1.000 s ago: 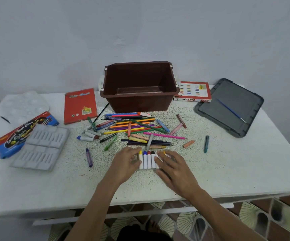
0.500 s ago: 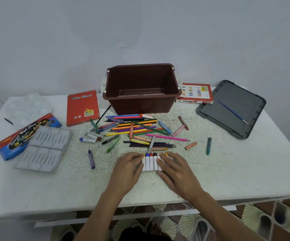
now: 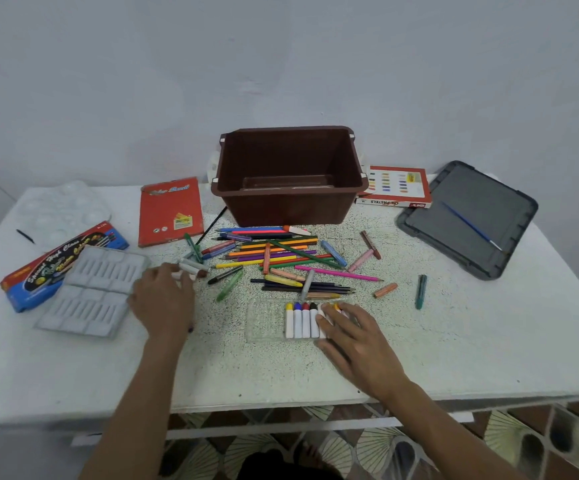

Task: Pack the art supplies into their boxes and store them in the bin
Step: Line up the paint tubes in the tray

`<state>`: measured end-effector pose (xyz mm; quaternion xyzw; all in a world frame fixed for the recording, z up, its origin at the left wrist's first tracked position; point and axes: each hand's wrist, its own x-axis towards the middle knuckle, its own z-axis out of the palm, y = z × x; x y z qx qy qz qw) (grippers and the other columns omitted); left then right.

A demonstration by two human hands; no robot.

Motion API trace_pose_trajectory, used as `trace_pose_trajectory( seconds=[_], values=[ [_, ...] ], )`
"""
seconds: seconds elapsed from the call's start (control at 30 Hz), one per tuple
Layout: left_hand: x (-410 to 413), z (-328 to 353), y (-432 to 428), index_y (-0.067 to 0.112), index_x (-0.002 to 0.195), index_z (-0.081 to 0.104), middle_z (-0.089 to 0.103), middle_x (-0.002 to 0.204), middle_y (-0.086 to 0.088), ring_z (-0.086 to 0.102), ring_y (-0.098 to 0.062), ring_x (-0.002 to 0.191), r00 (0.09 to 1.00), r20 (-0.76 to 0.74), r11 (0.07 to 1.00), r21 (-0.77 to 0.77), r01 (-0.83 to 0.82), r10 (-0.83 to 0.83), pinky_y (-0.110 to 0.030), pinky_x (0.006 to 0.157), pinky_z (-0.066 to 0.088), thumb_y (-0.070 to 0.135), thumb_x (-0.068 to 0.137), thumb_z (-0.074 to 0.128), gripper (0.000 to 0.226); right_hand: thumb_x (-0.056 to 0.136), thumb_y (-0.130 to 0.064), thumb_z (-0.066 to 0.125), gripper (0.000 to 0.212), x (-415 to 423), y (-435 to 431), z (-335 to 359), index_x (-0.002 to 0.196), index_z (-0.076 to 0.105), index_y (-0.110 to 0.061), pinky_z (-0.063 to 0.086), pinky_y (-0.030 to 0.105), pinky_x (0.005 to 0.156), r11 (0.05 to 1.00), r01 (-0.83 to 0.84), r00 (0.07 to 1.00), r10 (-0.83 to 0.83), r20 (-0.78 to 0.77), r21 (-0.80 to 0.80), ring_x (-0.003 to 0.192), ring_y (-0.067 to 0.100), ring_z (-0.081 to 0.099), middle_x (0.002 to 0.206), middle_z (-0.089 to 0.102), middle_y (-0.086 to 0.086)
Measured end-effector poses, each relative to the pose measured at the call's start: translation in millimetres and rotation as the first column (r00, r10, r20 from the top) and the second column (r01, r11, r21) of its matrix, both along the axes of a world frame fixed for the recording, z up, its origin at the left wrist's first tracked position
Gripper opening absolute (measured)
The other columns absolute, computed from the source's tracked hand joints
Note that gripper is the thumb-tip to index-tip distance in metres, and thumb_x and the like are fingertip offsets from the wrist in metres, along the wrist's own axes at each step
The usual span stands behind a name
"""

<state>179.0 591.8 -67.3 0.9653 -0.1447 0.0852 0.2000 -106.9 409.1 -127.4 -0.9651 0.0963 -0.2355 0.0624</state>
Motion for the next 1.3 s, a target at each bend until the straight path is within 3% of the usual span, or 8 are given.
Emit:
trace_pose_trajectory(
  seconds=[0.17, 0.3, 0.5, 0.63, 0.73, 0.83, 1.03, 1.3],
  values=[
    [23.0, -1.1, 4.7, 0.006, 0.121, 0.063, 0.059, 0.122, -0.023, 0.051, -0.043, 0.115, 0.983, -0.14, 0.982, 0.163, -0.099, 0.122, -0.05, 0.095, 0.037, 0.051, 0.093, 0.057, 0.054, 0.099, -0.038, 0.058, 0.04, -0.3, -0.1, 0.1, 0.128, 0.065, -0.011, 0.045, 0.05, 0.1, 1.0, -0.003, 1.0, 0.003, 0.013, -0.002, 0.127, 0.032, 0.051, 0.139, 0.058, 0.007],
    [29.2, -6.2, 5.7, 0.007, 0.119, 0.064, 0.057, 0.123, -0.023, 0.049, -0.043, 0.117, 0.977, -0.175, 0.983, 0.154, -0.096, 0.123, -0.05, 0.097, 0.036, 0.054, 0.089, 0.06, 0.056, 0.099, -0.039, 0.057, 0.041, -0.3, 1.0, 0.1, 0.129, 0.064, -0.011, 0.044, 0.049, 0.101, 1.0, -0.003, 1.0, 0.003, 0.007, 0.005, 0.128, 0.032, 0.051, 0.139, 0.058, 0.006],
    [32.2, -4.7, 6.5, 0.009, 0.118, 0.06, 0.061, 0.122, -0.018, 0.049, -0.04, 0.119, 0.949, -0.305, 0.987, -0.105, -0.12, 0.083, -0.049, 0.097, 0.036, 0.044, 0.082, 0.075, 0.053, 0.099, -0.038, 0.058, 0.041, -0.8, 0.7, 0.4, 0.13, 0.063, -0.011, 0.044, 0.049, 0.101, 1.0, 0.002, 1.0, -0.002, -0.006, 0.005, 0.128, 0.031, 0.05, 0.139, 0.057, 0.006],
    [16.3, 5.2, 5.6, 0.011, 0.109, 0.052, 0.069, 0.104, -0.009, 0.065, -0.029, 0.098, 0.982, -0.162, 0.923, -0.384, 0.03, -0.099, -0.039, 0.085, 0.044, 0.018, 0.087, 0.071, 0.031, 0.099, -0.038, 0.058, 0.041, -0.8, 1.2, 0.9, 0.129, 0.063, -0.011, 0.044, 0.049, 0.101, 1.0, 0.001, 1.0, -0.001, -0.005, 0.008, 0.128, 0.031, 0.05, 0.139, 0.058, 0.006],
    [-6.1, 25.0, -3.1, 0.015, 0.107, 0.054, 0.07, 0.098, 0.0, 0.067, -0.014, 0.088, 0.971, -0.097, 0.819, -0.56, 0.127, -0.217, -0.024, 0.075, 0.045, 0.016, 0.09, 0.07, 0.023, 0.1, -0.038, 0.057, 0.04, -0.2, 1.1, 1.1, 0.128, 0.064, -0.011, 0.044, 0.049, 0.101, 1.0, -0.003, 1.0, 0.003, -0.004, 0.012, 0.128, 0.032, 0.05, 0.139, 0.058, 0.006],
    [-32.8, 36.0, -15.1, 0.018, 0.105, 0.059, 0.07, 0.093, 0.008, 0.066, 0.002, 0.084, 0.908, -0.163, 0.731, -0.654, 0.193, -0.386, -0.008, 0.066, 0.048, 0.014, 0.089, 0.072, 0.021, 0.1, -0.037, 0.056, 0.039, -0.3, 1.0, 1.6, 0.127, 0.065, -0.01, 0.043, 0.049, 0.102, 1.0, -0.009, 1.0, 0.009, 0.003, 0.017, 0.129, 0.032, 0.05, 0.139, 0.058, 0.006],
    [-68.9, 18.0, -34.5, 0.016, 0.105, 0.064, 0.073, 0.093, 0.005, 0.071, -0.001, 0.079, 0.69, -0.263, 0.696, -0.539, 0.475, -0.674, -0.014, 0.066, 0.056, 0.013, 0.086, 0.073, 0.022, 0.1, -0.038, 0.056, 0.039, -0.6, 2.4, 4.7, 0.128, 0.064, -0.011, 0.044, 0.048, 0.103, 1.0, -0.005, 1.0, 0.005, 0.001, 0.007, 0.128, 0.031, 0.05, 0.139, 0.058, 0.006],
    [-78.8, 5.8, -36.8, 0.023, 0.109, 0.066, 0.07, 0.098, 0.008, 0.069, 0.0, 0.085, 0.59, -0.436, 0.724, -0.53, 0.442, -0.68, -0.014, 0.074, 0.054, 0.017, 0.082, 0.079, 0.03, 0.1, -0.038, 0.057, 0.04, -0.6, 2.7, 4.0, 0.128, 0.064, -0.012, 0.044, 0.049, 0.102, 1.0, 0.007, 1.0, -0.007, -0.015, 0.001, 0.128, 0.03, 0.05, 0.138, 0.058, 0.005]
  ],
)
